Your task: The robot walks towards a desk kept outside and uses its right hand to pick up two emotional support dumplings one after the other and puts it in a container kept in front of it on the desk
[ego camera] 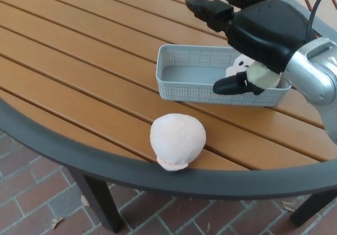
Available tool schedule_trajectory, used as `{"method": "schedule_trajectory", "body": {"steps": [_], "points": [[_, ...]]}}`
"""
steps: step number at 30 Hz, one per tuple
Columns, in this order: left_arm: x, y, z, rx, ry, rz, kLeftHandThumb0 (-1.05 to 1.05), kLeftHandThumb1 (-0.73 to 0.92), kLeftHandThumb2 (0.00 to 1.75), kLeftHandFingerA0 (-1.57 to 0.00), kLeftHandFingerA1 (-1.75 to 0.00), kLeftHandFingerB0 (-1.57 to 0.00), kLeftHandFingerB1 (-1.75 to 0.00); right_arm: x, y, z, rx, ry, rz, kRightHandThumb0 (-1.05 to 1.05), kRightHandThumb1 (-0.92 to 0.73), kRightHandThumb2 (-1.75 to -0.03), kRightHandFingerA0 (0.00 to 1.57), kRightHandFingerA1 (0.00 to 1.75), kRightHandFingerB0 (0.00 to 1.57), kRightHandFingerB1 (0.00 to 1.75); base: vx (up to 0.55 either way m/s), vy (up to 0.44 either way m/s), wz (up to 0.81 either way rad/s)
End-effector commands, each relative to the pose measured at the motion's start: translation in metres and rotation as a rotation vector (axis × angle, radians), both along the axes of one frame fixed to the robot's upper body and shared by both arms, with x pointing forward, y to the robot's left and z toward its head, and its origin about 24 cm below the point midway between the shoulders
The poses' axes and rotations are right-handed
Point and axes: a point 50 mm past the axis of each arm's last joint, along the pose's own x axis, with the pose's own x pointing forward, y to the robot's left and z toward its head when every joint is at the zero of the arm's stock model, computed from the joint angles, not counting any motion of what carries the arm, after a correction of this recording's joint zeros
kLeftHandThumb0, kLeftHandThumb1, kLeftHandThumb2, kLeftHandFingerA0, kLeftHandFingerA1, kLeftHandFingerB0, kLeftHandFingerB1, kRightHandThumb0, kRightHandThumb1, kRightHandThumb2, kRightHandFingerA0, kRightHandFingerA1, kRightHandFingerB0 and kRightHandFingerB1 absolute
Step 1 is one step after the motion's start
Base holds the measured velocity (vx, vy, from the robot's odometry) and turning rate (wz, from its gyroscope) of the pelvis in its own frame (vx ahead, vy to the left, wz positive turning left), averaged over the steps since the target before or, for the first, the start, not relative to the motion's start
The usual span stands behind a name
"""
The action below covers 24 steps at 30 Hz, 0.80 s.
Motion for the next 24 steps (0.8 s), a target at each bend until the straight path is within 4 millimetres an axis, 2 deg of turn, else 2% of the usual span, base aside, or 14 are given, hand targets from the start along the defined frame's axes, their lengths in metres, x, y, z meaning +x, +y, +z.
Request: {"method": "schedule_trajectory", "body": {"steps": [1, 6, 7, 9, 10, 13, 15, 16, 17, 18, 22, 23, 24], "points": [[0.008, 0.005, 0.007, 0.019, -0.038, 0.003, -0.21, -0.19, 0.80, -1.33, -1.22, -1.35, -1.20, -0.062, -0.002, -0.030, -0.087, 0.347, 0.129, -1.04, -0.59, -0.99, 0.00, 0.01, 0.00, 0.00, 0.00, 0.000, 0.00], [0.008, 0.005, 0.008, 0.043, -0.029, -0.011, -0.22, -0.17, 0.81, -1.33, -1.22, -1.35, -1.20, -0.061, 0.001, -0.049, -0.106, 0.392, 0.122, -1.00, -0.57, -0.97, 0.00, 0.01, 0.00, 0.00, 0.00, 0.000, 0.00], [0.010, 0.004, 0.007, 0.028, -0.036, -0.008, -0.21, -0.18, 0.81, -1.33, -1.22, -1.35, -1.20, -0.049, 0.004, -0.067, -0.150, 0.465, 0.069, -1.05, -0.60, -0.99, 0.00, 0.00, 0.00, 0.02, 0.00, 0.000, 0.00], [0.011, 0.004, 0.008, 0.027, -0.039, -0.010, -0.21, -0.17, 0.82, -1.33, -1.22, -1.34, -1.20, -0.041, 0.007, -0.077, -0.175, 0.502, 0.039, -1.05, -0.60, -0.99, 0.00, 0.00, 0.00, 0.02, 0.00, 0.000, 0.00], [0.011, 0.004, 0.008, 0.027, -0.041, -0.009, -1.05, -0.12, 1.24, -1.43, -1.07, -1.52, -0.81, -0.039, 0.009, -0.080, -0.175, 0.505, 0.035, -1.05, -0.61, -1.00, 0.00, 0.00, 0.00, 0.02, 0.00, 0.000, 0.00], [0.011, 0.004, 0.008, 0.027, -0.042, -0.008, -1.05, -0.12, 1.24, -1.43, -1.07, -1.52, -0.81, -0.038, 0.010, -0.081, -0.178, 0.510, 0.031, -1.05, -0.61, -1.00, 0.00, 0.00, 0.00, 0.02, 0.00, 0.000, 0.00], [0.014, 0.003, 0.009, 0.028, -0.056, -0.025, -1.05, -0.06, 1.19, -1.42, -1.02, -1.53, -0.82, -0.030, 0.022, -0.088, -0.158, 0.511, 0.037, -1.05, -0.61, -0.99, 0.00, 0.03, 0.00, 0.03, 0.00, 0.000, 0.00], [0.014, 0.003, 0.009, 0.027, -0.061, -0.026, -1.05, -0.08, 1.27, -1.45, -0.96, -1.57, -0.75, -0.030, 0.027, -0.089, -0.150, 0.509, 0.046, -1.05, -0.61, -0.98, 0.00, 0.02, 0.00, 0.02, 0.00, 0.000, 0.00], [0.014, 0.003, 0.009, 0.026, -0.064, -0.025, -1.05, -0.08, 1.27, -1.45, -0.96, -1.57, -0.75, -0.029, 0.031, -0.090, -0.141, 0.507, 0.056, -1.05, -0.61, -0.98, 0.00, 0.02, 0.00, 0.02, 0.00, 0.000, 0.00], [0.015, 0.003, 0.009, 0.027, -0.062, -0.024, -1.05, -0.10, 1.23, -1.44, -1.05, -1.51, -0.82, -0.029, 0.033, -0.090, -0.141, 0.505, 0.059, -1.05, -0.61, -0.98, 0.00, 0.01, 0.00, 0.02, 0.00, 0.000, 0.00], [0.015, 0.003, 0.009, 0.027, -0.056, -0.023, -1.05, -0.10, 1.23, -1.44, -1.05, -1.51, -0.82, -0.028, 0.037, -0.091, -0.143, 0.503, 0.058, -1.05, -0.61, -0.98, 0.00, 0.01, 0.00, 0.02, 0.00, 0.000, 0.00], [0.015, 0.002, 0.008, 0.027, -0.054, -0.025, -0.99, -0.15, 1.33, -1.52, -1.01, -1.57, -0.69, -0.028, 0.042, -0.096, -0.140, 0.508, 0.062, -1.00, -0.56, -0.98, 0.00, 0.06, 0.00, 0.06, 0.00, 0.000, 0.00], [0.015, 0.002, 0.008, 0.028, -0.053, -0.027, -0.99, -0.15, 1.33, -1.52, -1.01, -1.57, -0.69, -0.028, 0.047, -0.099, -0.139, 0.511, 0.065, -1.00, -0.56, -0.98, 0.00, 0.06, 0.00, 0.06, 0.00, 0.000, 0.00]]}}
